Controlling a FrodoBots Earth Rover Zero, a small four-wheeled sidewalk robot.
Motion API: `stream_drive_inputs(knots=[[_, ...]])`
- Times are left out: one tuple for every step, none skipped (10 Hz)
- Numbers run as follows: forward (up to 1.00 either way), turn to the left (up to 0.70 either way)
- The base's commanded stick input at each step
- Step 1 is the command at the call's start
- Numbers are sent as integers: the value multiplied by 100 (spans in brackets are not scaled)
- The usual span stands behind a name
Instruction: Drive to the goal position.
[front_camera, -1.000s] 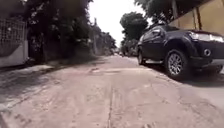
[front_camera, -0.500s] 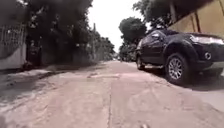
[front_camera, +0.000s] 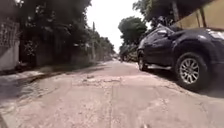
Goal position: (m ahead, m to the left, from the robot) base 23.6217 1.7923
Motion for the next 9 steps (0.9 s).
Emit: stream_drive_inputs(knots=[[100, 3], [100, 3], [100, 3], [100, 3], [100, 3], [100, 3], [100, 3], [100, 3], [100, 3]])
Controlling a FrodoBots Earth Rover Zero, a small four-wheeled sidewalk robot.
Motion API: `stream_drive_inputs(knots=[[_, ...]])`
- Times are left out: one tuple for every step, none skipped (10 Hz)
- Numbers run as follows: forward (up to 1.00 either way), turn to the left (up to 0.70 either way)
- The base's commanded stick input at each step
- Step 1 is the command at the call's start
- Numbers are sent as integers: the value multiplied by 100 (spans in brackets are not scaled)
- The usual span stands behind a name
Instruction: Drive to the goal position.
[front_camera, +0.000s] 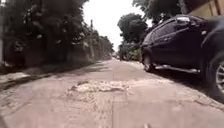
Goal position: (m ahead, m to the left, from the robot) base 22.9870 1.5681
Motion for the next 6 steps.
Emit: stream_drive_inputs(knots=[[100, 3], [100, 3], [100, 3], [100, 3], [100, 3], [100, 3]])
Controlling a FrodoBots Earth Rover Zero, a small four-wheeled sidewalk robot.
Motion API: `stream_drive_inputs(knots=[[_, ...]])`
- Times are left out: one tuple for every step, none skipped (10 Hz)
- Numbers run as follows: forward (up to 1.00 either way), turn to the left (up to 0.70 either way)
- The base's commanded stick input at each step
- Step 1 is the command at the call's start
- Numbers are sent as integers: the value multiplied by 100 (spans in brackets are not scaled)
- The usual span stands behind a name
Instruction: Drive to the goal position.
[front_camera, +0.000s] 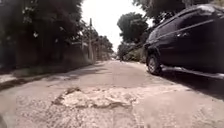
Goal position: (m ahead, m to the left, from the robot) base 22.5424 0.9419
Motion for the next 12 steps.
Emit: stream_drive_inputs(knots=[[100, 3], [100, 3], [100, 3], [100, 3], [100, 3], [100, 3], [100, 3], [100, 3], [100, 3], [100, 3], [100, 3], [100, 3]])
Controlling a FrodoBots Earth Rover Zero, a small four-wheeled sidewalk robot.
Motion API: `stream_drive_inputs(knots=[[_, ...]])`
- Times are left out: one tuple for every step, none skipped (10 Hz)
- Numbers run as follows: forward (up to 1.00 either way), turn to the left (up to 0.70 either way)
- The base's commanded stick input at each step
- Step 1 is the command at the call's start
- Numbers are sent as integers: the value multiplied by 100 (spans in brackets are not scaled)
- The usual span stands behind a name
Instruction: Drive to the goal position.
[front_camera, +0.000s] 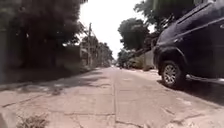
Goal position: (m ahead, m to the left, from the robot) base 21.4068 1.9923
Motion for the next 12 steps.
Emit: stream_drive_inputs(knots=[[100, 3], [100, 3], [100, 3], [100, 3], [100, 3], [100, 3], [100, 3], [100, 3], [100, 3], [100, 3], [100, 3], [100, 3]])
